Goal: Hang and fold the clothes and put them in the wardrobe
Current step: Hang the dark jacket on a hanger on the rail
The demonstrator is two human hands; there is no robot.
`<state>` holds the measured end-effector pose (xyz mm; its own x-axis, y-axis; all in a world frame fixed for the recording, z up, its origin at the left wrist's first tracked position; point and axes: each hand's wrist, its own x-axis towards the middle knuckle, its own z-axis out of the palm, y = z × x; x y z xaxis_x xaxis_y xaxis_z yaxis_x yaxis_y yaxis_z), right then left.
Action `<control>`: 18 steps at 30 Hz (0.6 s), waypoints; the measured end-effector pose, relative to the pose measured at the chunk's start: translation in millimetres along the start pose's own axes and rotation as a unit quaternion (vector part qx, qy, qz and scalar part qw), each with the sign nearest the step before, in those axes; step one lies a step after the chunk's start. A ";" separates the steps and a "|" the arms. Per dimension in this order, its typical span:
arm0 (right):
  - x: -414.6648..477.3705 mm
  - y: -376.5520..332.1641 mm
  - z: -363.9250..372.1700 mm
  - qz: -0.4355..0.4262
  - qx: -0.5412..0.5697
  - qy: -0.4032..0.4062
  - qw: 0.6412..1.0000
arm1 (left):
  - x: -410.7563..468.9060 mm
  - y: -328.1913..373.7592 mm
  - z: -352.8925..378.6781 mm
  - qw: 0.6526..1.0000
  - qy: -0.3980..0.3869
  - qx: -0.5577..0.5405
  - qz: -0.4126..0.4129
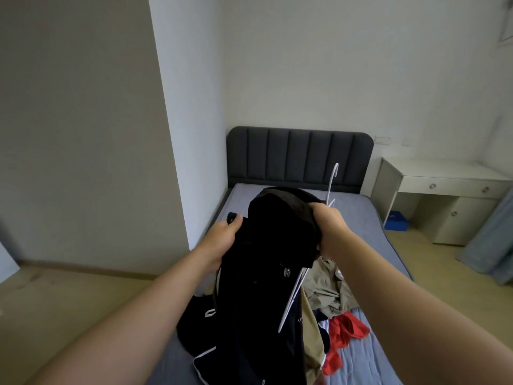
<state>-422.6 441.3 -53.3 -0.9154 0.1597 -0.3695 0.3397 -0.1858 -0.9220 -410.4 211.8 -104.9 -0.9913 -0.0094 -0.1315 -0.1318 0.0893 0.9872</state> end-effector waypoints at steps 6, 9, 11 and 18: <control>0.5 -5.6 -17.2 0.093 0.095 -0.017 0.991 | -3.4 23.8 -23.5 0.977 -0.151 0.121 -0.092; 7.2 -0.3 -24.1 0.099 0.110 0.004 0.989 | -4.8 29.6 -43.4 0.978 -0.134 -0.008 -0.158; 9.8 6.1 -26.4 0.105 0.064 -0.009 0.992 | -5.3 29.8 -56.3 0.975 -0.105 -0.103 -0.165; 20.8 30.7 -40.1 0.145 -0.231 -0.133 0.953 | -9.6 41.4 -85.2 0.954 -0.019 -0.295 -0.055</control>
<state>-422.6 477.8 -93.9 -0.7697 -0.0960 -0.6311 0.5897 0.2717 -0.7606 -406.5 130.7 -55.1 -0.9720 0.0499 -0.2297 -0.2245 -0.4863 0.8445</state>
